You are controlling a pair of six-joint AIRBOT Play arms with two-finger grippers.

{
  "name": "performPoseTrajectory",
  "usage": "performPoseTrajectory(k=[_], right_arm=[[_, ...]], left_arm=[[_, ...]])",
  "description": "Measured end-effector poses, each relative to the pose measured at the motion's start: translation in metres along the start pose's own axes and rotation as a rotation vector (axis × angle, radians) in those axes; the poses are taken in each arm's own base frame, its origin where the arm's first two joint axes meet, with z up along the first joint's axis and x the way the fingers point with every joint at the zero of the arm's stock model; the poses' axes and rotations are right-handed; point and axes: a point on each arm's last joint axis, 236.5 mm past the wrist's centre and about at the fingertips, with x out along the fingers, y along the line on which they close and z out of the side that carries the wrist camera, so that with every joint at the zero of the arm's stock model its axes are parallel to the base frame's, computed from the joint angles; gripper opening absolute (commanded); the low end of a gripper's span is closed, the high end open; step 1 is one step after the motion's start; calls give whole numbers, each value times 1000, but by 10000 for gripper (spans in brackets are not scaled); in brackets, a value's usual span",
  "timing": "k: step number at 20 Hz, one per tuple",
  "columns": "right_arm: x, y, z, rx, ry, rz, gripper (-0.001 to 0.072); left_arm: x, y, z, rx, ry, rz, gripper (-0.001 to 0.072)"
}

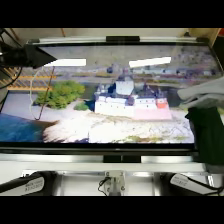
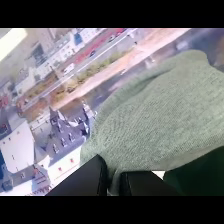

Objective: Fold the shirts.

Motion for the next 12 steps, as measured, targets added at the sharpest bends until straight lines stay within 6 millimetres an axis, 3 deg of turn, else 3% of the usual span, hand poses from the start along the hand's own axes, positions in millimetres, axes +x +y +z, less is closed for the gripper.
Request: performPoseTrajectory(k=[4,8,12], right_arm=[[-35,-39,-24,-3,85,-169,63],[-73,-93,-67,67,237,-375,63],[-96,-134,-117,193,353,-488,63]], left_arm=[[0,-1,0,1,0,-2,39],[0,-1,0,9,2,-2,39],[0,-1,-2,13,7,-4,39]])
